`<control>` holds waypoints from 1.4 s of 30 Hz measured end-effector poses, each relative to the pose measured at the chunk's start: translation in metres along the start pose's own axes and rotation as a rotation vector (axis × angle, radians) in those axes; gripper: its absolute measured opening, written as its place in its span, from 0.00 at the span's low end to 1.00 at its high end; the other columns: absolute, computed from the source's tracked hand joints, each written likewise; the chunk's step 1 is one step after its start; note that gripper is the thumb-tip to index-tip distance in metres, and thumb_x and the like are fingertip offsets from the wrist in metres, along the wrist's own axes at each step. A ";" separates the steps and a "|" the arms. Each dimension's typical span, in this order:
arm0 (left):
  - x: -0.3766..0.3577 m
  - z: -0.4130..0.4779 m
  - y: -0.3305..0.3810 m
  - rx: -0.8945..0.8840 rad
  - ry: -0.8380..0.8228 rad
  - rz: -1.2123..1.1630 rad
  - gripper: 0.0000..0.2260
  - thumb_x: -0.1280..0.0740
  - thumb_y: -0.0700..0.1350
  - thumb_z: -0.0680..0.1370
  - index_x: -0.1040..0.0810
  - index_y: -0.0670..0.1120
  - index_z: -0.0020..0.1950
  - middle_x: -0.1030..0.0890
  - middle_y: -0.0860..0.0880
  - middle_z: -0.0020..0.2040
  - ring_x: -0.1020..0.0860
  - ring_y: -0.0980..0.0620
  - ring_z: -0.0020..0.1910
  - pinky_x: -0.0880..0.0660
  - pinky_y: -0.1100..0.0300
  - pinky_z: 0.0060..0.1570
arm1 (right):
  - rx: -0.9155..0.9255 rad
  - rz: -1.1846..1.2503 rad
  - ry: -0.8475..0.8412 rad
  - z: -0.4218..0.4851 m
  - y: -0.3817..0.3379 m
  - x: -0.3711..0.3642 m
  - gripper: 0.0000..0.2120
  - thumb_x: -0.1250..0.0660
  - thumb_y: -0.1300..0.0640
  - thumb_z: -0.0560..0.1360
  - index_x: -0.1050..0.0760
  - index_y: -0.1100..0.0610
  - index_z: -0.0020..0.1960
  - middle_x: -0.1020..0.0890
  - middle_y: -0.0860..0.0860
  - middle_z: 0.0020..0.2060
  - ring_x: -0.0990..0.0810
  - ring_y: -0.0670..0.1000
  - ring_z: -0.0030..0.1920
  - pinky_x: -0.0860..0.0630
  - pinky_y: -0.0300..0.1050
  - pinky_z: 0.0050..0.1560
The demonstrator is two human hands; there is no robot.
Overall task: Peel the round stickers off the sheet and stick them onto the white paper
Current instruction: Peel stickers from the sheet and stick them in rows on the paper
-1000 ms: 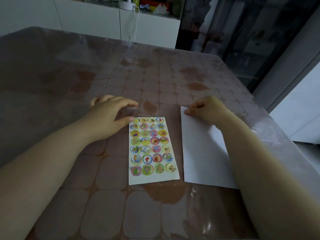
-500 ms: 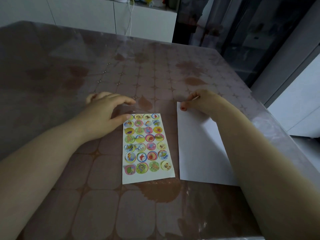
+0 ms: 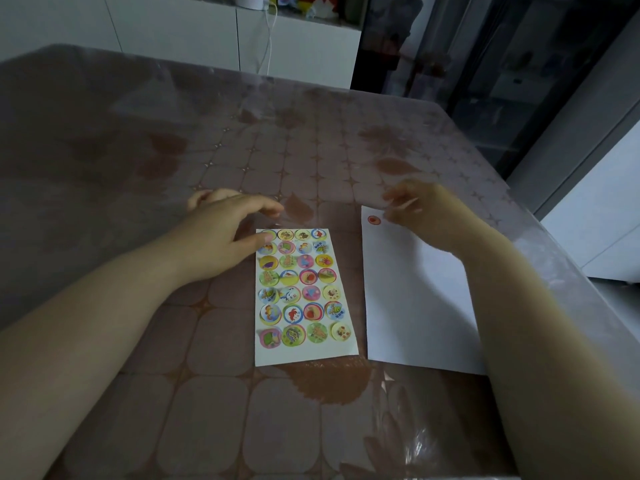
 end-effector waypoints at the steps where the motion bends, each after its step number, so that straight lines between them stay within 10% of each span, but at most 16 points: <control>1: -0.001 0.000 0.000 -0.001 -0.005 -0.004 0.21 0.41 0.56 0.68 0.29 0.58 0.61 0.32 0.70 0.52 0.39 0.64 0.56 0.53 0.64 0.57 | 0.007 -0.043 -0.116 -0.006 -0.002 -0.008 0.24 0.32 0.47 0.72 0.31 0.48 0.66 0.27 0.47 0.61 0.28 0.49 0.59 0.35 0.40 0.56; 9: -0.010 -0.002 -0.005 0.011 -0.111 -0.005 0.29 0.46 0.67 0.64 0.34 0.61 0.64 0.31 0.70 0.55 0.39 0.64 0.61 0.53 0.61 0.60 | 0.109 -0.211 -0.438 -0.030 -0.021 -0.025 0.46 0.26 0.43 0.63 0.50 0.38 0.73 0.40 0.43 0.73 0.40 0.50 0.71 0.41 0.43 0.64; 17: -0.006 0.001 0.000 0.046 -0.089 -0.040 0.27 0.38 0.62 0.64 0.33 0.61 0.63 0.30 0.72 0.48 0.37 0.62 0.58 0.50 0.61 0.57 | 0.414 -0.051 -0.052 -0.016 -0.084 -0.047 0.14 0.30 0.50 0.71 0.21 0.50 0.56 0.22 0.49 0.53 0.25 0.49 0.56 0.35 0.30 0.48; 22: -0.005 0.000 0.001 0.055 -0.075 0.022 0.28 0.39 0.60 0.64 0.32 0.58 0.64 0.28 0.58 0.60 0.38 0.53 0.65 0.48 0.59 0.57 | 0.424 0.041 -0.066 -0.010 -0.096 -0.066 0.10 0.28 0.52 0.69 0.18 0.50 0.50 0.22 0.48 0.45 0.24 0.51 0.51 0.27 0.46 0.51; 29: -0.003 0.000 0.000 0.087 -0.059 -0.010 0.24 0.36 0.62 0.67 0.31 0.59 0.62 0.26 0.62 0.53 0.36 0.56 0.61 0.48 0.56 0.59 | 0.526 0.001 -0.011 -0.010 -0.103 -0.070 0.06 0.29 0.53 0.70 0.17 0.50 0.46 0.27 0.41 0.40 0.25 0.53 0.49 0.30 0.53 0.54; 42: -0.002 -0.001 0.002 0.103 -0.027 0.037 0.20 0.31 0.55 0.70 0.29 0.58 0.61 0.26 0.65 0.49 0.36 0.57 0.60 0.50 0.55 0.62 | 0.290 0.424 -0.037 -0.006 -0.081 -0.028 0.03 0.29 0.62 0.70 0.19 0.56 0.43 0.17 0.46 0.36 0.20 0.37 0.35 0.24 0.33 0.41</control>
Point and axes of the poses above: each hand's wrist, its own z-axis towards the middle knuckle, its own x-axis out of the back of the hand, y = z × x, the point moved 7 cm from there along z, towards the middle knuckle
